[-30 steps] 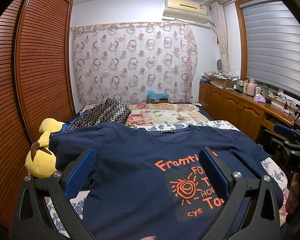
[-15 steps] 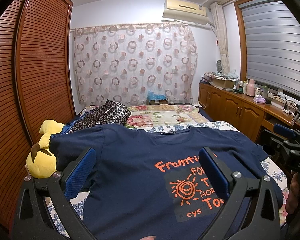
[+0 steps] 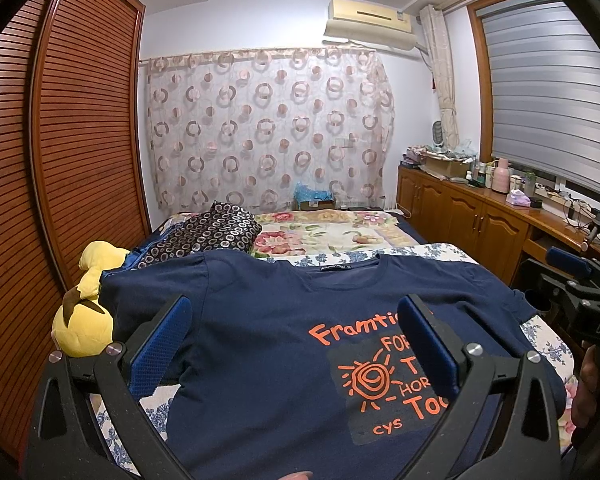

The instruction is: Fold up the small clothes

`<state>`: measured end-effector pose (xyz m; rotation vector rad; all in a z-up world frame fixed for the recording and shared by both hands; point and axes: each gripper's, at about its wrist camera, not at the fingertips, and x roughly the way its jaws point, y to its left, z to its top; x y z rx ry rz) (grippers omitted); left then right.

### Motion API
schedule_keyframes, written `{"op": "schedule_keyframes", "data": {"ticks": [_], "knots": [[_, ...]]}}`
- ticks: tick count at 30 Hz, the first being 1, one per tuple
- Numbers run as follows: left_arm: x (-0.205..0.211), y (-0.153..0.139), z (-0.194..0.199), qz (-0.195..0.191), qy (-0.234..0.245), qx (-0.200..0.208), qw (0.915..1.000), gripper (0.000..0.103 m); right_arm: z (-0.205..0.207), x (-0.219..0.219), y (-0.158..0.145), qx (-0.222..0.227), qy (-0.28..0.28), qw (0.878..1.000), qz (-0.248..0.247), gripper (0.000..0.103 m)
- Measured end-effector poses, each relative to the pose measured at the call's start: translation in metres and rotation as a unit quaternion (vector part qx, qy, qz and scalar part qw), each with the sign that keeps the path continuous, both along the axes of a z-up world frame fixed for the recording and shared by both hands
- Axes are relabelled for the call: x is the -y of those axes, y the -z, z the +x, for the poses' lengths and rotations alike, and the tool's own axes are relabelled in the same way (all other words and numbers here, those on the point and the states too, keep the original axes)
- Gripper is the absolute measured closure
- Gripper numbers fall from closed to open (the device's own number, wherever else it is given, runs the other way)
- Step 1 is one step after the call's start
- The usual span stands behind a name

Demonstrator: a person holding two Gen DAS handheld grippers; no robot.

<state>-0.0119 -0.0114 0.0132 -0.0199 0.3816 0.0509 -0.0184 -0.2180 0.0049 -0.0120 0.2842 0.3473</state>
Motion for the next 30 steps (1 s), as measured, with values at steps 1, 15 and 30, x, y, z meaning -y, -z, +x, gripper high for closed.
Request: {"op": "schedule_keyframes", "data": {"ticks": [1,15,30], "knots": [[-0.002,0.001,0.001,0.000,0.000,0.000,1.0000,0.000,0.000,0.000,0.000,0.000,0.000,1.000,0.000,0.013],[0.002,-0.002,-0.001,-0.001,0.003,0.001,1.0000,0.000,-0.001,0.001,0.002,0.000,-0.006,1.000,0.002,0.013],[-0.045,0.011,0.005,0.002,-0.024,-0.027,0.9993,0.000,0.015,-0.011,0.008,-0.017,-0.053,0.998,-0.004,0.013]]}}
